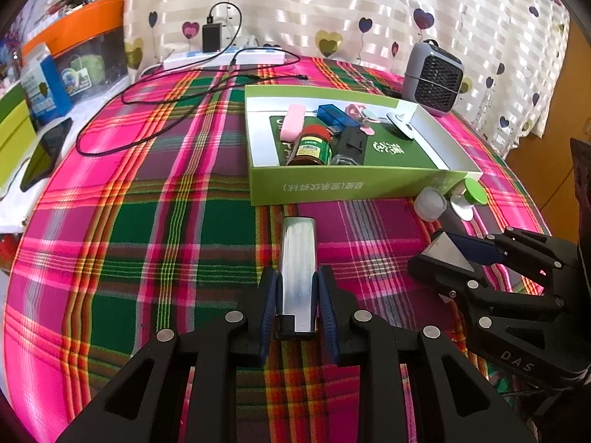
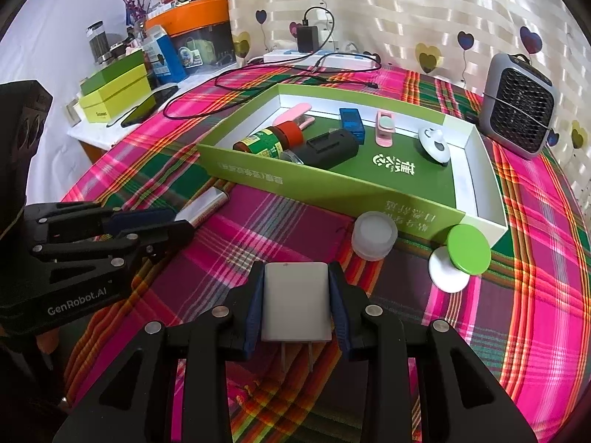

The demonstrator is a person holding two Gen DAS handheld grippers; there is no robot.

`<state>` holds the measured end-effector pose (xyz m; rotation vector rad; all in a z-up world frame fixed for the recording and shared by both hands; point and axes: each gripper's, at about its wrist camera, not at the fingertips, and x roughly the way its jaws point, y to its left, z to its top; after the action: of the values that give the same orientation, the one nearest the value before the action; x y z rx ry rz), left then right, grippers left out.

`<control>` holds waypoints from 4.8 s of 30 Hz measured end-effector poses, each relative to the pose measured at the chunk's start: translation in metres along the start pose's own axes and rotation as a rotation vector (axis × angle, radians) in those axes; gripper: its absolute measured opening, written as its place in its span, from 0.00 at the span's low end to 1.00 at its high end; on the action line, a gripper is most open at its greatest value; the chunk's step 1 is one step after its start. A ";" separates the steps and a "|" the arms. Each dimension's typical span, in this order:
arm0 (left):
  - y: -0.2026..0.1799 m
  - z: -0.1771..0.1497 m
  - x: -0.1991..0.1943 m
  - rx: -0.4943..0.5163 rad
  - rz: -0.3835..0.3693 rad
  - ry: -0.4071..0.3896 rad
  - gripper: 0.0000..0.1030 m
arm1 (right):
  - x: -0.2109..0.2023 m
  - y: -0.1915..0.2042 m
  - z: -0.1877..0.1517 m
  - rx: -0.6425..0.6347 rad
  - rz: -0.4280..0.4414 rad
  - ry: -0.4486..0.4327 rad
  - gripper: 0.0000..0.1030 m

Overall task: Organize rigid objects
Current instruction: 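Carry the silver bar and white charger plug over the green box with both tools, then open the left tool to drop the silver bar into the box while the right tool lowers the charger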

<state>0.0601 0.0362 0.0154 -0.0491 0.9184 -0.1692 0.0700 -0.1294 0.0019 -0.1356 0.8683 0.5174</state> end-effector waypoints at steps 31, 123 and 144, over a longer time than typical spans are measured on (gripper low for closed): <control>-0.020 0.018 -0.032 0.035 -0.039 -0.066 0.21 | -0.037 -0.009 0.011 0.072 -0.025 -0.081 0.33; -0.018 0.138 0.083 0.012 0.011 -0.043 0.21 | 0.049 -0.111 0.085 0.231 -0.142 -0.031 0.33; -0.016 0.139 0.084 0.010 0.020 -0.038 0.22 | 0.051 -0.110 0.086 0.230 -0.133 -0.029 0.34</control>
<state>0.2187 0.0025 0.0353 -0.0339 0.8804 -0.1538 0.2102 -0.1785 0.0090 0.0248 0.8779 0.2918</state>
